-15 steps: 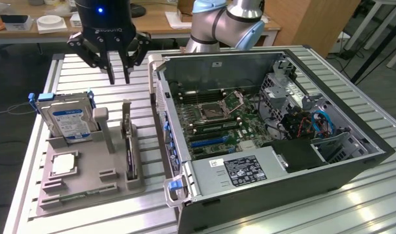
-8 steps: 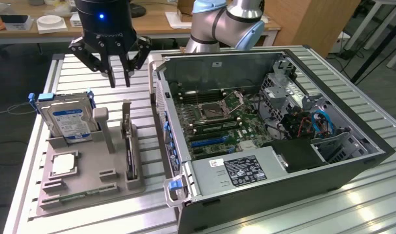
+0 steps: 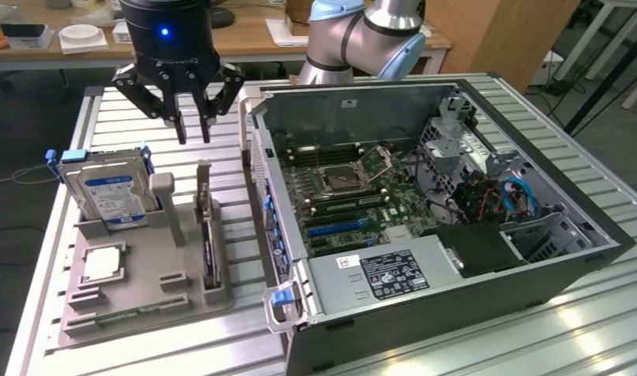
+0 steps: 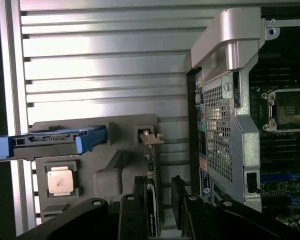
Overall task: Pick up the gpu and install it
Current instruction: 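Pick up the gpu and move the gpu toward the slot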
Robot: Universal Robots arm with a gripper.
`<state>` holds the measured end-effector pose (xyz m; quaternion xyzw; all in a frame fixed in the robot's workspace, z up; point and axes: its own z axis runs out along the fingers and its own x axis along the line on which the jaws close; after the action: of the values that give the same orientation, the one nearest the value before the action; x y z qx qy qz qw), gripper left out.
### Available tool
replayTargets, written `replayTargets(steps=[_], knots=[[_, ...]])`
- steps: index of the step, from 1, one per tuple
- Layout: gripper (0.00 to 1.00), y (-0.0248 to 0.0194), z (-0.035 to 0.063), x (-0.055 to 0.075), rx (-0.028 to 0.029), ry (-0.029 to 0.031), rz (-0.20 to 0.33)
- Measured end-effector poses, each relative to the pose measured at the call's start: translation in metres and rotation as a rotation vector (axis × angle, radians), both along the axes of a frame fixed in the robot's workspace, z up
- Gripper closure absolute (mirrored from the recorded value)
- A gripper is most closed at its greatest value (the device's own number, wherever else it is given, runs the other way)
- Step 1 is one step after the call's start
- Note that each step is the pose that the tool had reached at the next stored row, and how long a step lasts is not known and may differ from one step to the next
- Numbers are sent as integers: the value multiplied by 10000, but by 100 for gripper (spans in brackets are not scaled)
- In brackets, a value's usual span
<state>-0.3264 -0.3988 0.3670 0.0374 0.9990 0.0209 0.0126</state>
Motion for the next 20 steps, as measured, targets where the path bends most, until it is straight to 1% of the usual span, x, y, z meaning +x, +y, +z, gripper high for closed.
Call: replayTargets(steps=[2, 5, 7, 11, 20], knots=[[64, 0, 0, 0, -3, 0, 1], [64, -1, -7, 1, -35, -3, 2], [64, 0, -17, 0, -39, -1, 1], [64, 0, -42, 0, -75, -2, 1], [64, 0, -161, 0, -82, -2, 1]])
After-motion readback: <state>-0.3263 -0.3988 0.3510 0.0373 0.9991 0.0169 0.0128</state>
